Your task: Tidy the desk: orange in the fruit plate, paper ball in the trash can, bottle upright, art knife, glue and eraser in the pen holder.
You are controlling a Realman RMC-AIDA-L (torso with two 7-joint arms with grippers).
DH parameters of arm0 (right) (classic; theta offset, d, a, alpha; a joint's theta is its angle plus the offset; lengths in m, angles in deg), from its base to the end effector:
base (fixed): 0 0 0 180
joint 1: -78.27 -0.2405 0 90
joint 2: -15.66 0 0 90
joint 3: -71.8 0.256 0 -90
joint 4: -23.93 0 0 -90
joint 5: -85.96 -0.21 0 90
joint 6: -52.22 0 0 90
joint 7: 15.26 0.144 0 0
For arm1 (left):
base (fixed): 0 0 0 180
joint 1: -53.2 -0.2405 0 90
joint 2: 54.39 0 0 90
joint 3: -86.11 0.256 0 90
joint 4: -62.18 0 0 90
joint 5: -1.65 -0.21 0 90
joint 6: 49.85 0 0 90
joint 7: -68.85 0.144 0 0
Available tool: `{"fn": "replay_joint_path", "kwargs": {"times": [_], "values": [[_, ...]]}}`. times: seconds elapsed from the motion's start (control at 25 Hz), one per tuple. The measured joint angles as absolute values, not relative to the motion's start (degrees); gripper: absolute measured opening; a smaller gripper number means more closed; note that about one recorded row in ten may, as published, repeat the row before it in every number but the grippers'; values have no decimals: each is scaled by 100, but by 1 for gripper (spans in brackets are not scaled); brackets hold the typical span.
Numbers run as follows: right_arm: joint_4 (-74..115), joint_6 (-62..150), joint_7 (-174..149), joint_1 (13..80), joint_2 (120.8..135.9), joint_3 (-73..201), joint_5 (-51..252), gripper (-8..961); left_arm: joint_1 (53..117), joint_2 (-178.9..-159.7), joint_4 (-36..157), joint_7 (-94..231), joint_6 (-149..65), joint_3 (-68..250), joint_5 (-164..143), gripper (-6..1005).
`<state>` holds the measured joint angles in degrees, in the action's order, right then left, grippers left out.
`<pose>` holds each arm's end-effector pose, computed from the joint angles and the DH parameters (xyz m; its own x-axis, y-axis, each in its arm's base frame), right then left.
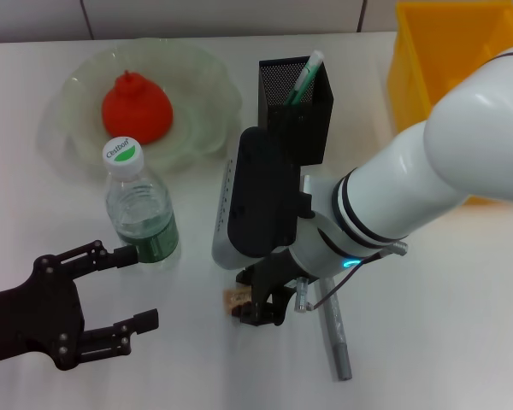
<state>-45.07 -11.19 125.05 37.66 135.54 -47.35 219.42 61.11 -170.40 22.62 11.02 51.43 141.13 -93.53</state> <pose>0.1175 0.2990 -0.1428 0.9431 -0.0977 0.3177 -0.0632 -0.9911 -0.1173 -0.3132 0.2126 0.0142 0.7855 0.1436 0.6020 0.3111 -0.9325 -0.1835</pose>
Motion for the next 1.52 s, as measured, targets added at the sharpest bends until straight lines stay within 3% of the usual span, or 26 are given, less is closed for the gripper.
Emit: {"fn": "replay_joint_path", "kwargs": {"times": [0.4,1.08,1.52], "values": [[-4351,-1144,12504,3623,13554,-4740,21927,289,6111,-17040,2263,1102,5130,14113,-9353,800],[-5271,-1474,12729,4100,13521,-3515,22060,267,6144,-17070,2264,1102,5192,14169,-9353,800],[-6483,-1706,12616,4434,13493,-1231,22201,267,6328,-17275,2297,1102,5250,14215,-9641,800]]}}
